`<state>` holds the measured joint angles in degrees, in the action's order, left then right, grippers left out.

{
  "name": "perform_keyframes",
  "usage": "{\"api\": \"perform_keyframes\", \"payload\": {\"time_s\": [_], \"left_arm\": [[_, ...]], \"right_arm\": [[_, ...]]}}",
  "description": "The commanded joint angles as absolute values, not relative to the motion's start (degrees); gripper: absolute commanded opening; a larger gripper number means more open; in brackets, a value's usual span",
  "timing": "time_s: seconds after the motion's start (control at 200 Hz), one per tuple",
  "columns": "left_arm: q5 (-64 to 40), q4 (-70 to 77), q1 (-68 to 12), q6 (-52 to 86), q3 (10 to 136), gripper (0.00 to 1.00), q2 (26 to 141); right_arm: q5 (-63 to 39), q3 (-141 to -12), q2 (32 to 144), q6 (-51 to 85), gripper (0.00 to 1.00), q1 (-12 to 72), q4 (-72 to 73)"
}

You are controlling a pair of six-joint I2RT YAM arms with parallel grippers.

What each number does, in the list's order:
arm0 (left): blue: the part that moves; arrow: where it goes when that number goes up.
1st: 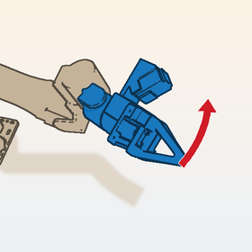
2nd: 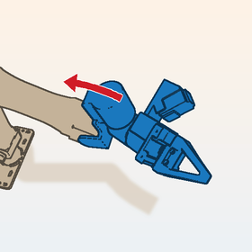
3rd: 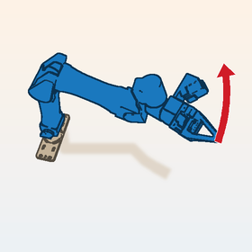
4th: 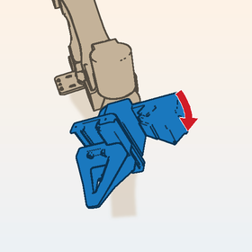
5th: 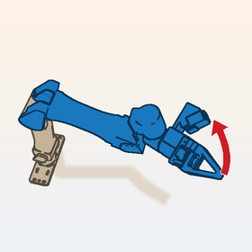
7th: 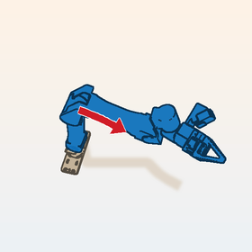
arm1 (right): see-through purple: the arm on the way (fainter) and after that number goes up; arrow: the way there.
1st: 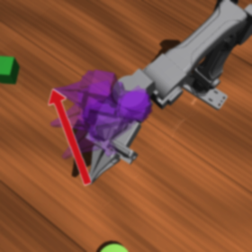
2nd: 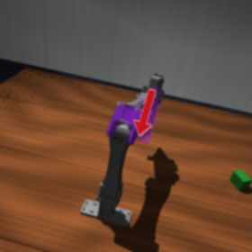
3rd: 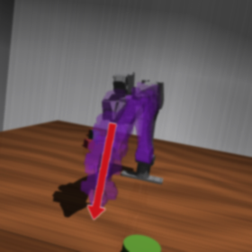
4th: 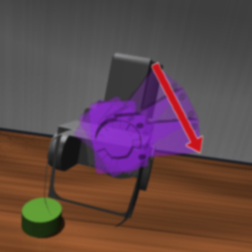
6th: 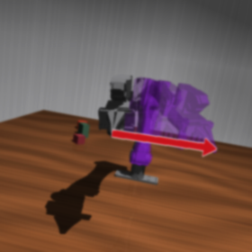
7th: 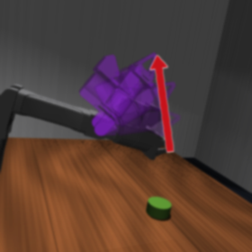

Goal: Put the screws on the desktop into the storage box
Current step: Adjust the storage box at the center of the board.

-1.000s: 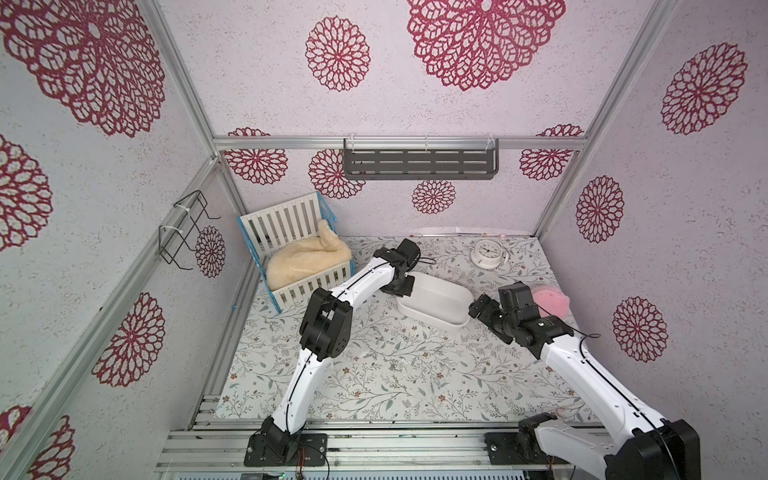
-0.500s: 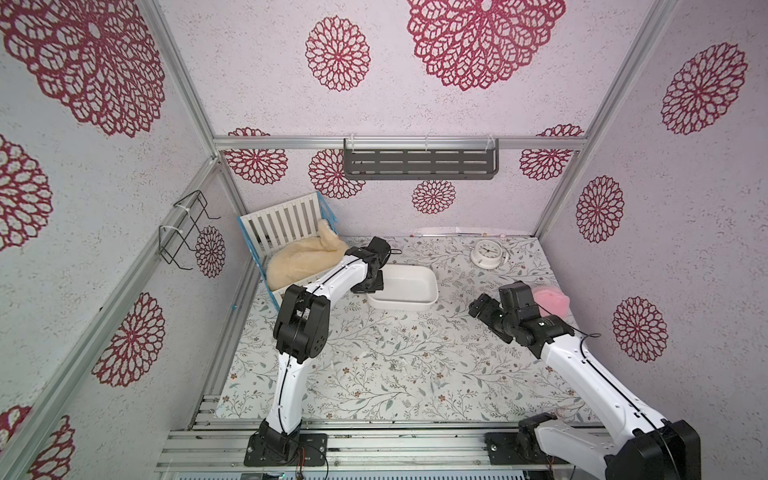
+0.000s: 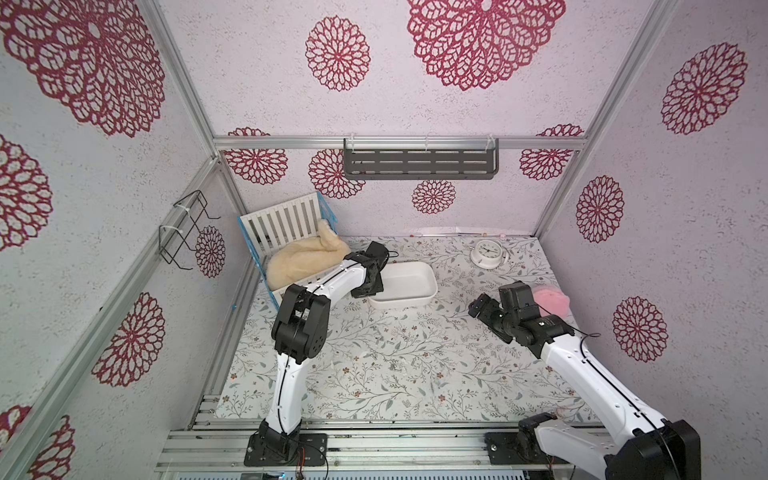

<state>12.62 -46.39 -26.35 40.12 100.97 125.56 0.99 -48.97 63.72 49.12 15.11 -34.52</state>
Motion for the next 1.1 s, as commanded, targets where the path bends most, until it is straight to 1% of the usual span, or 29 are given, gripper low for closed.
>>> {"api": "perform_keyframes", "payload": {"time_s": [0.0, 0.085, 0.18, 0.28, 0.685, 0.881, 0.926, 1.096], "left_arm": [[13.6, -47.2, -26.0, 38.3, 99.9, 0.08, 124.2], [13.5, -47.3, -26.0, 37.1, 100.3, 0.11, 124.3], [13.2, -47.2, -26.0, 35.6, 100.9, 0.16, 124.4], [12.6, -47.3, -26.0, 34.2, 101.6, 0.18, 124.6], [12.8, -47.4, -25.9, 30.1, 104.0, 0.15, 125.4], [12.6, -47.7, -25.7, 29.5, 104.8, 0.17, 126.0], [12.6, -48.0, -25.6, 29.5, 104.8, 0.20, 126.1], [12.7, -48.3, -25.6, 28.9, 103.8, 0.48, 124.9]], "right_arm": [[1.0, -51.7, 63.4, 48.4, 0.93, 14.9, -34.4], [0.9, -51.9, 63.5, 48.4, 0.93, 14.8, -34.5], [0.9, -52.0, 63.5, 48.4, 0.94, 14.8, -34.7], [0.6, -52.2, 63.5, 48.4, 0.94, 14.9, -34.9], [-0.5, -52.7, 64.1, 47.6, 0.94, 15.6, -35.6], [-1.4, -52.0, 64.6, 47.9, 0.93, 16.8, -35.4], [-1.6, -51.6, 64.7, 48.0, 0.93, 17.1, -35.2], [-2.4, -51.0, 65.7, 48.4, 0.93, 18.6, -34.6]]}}
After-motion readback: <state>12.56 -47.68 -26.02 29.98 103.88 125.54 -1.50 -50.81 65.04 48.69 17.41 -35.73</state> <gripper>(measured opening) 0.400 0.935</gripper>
